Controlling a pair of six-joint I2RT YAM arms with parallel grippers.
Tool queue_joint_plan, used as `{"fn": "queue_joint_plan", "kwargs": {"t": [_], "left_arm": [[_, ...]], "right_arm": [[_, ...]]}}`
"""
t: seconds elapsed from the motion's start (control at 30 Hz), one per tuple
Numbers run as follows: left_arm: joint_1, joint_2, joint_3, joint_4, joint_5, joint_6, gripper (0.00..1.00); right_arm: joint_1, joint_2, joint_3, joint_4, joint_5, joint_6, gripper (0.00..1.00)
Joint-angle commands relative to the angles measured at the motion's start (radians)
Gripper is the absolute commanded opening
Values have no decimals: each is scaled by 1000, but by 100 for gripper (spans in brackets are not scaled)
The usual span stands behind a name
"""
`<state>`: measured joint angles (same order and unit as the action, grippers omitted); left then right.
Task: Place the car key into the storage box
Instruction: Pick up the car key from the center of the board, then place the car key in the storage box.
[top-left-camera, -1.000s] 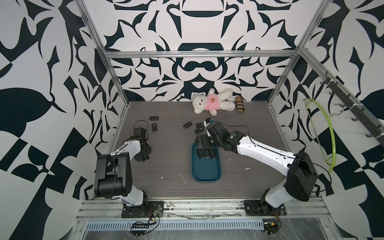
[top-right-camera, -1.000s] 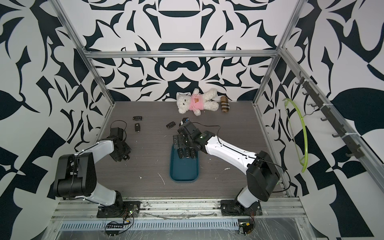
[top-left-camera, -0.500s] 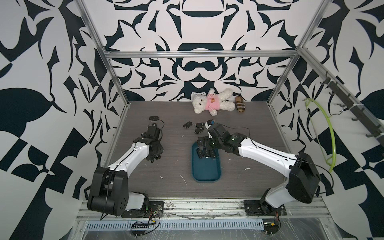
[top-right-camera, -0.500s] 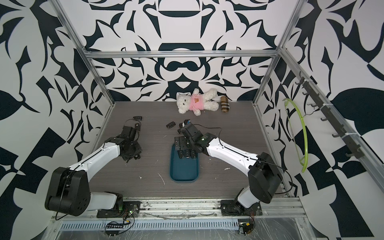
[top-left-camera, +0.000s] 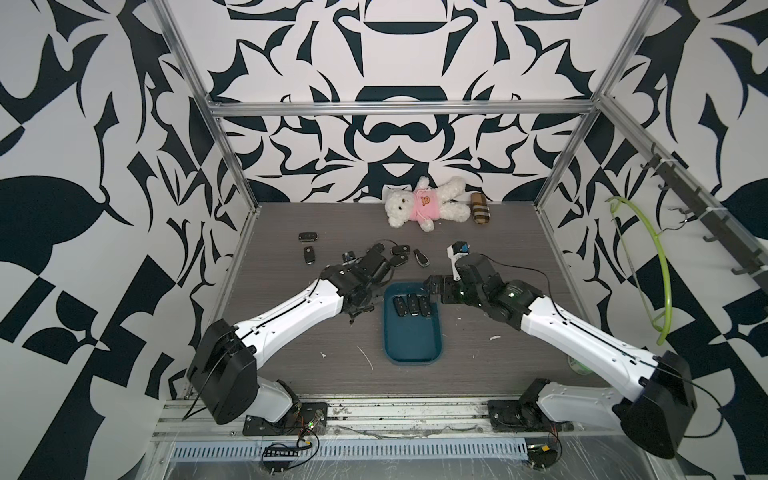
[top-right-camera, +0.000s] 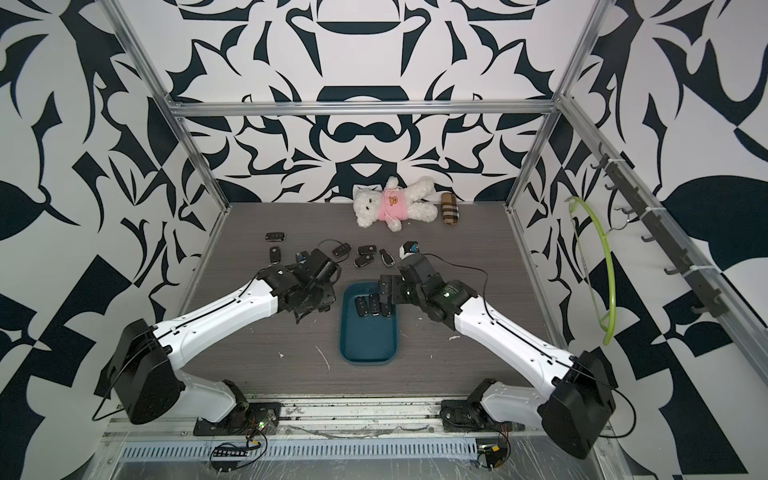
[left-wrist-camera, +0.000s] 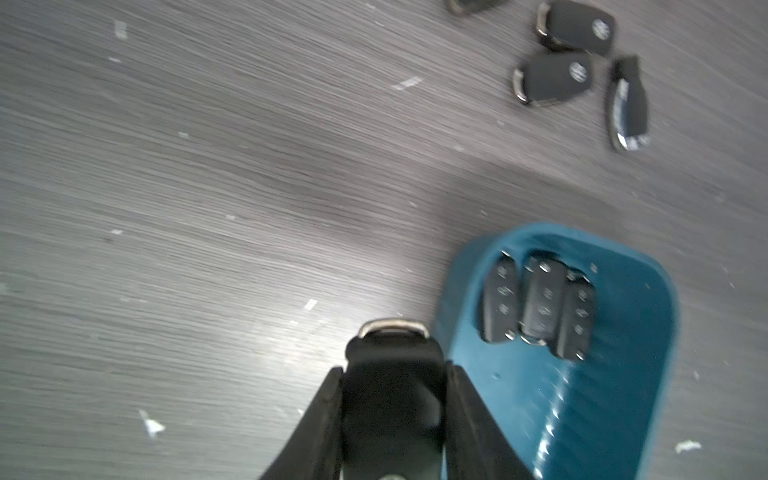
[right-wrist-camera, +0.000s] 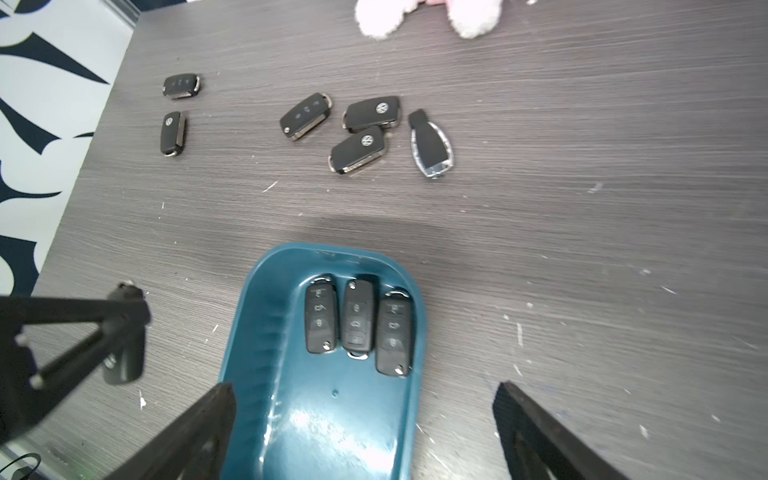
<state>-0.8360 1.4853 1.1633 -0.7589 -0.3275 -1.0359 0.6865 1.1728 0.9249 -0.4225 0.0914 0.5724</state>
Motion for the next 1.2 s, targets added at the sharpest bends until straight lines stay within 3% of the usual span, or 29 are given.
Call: {"fn": "queue_joint_plan", "kwargs": {"t": [0.0, 0.33, 1.17], "left_arm": [[-74, 58, 50, -47, -36, -78, 37], [-210, 237, 154, -23, -16, -126, 38], [-146, 433, 178, -35, 25, -135, 40]], "right_arm": [[-7, -79, -23, -39, 35, 6, 100], [-55, -248, -97, -129, 45, 7, 100], [-62, -291, -120, -139, 46, 13, 100]]}}
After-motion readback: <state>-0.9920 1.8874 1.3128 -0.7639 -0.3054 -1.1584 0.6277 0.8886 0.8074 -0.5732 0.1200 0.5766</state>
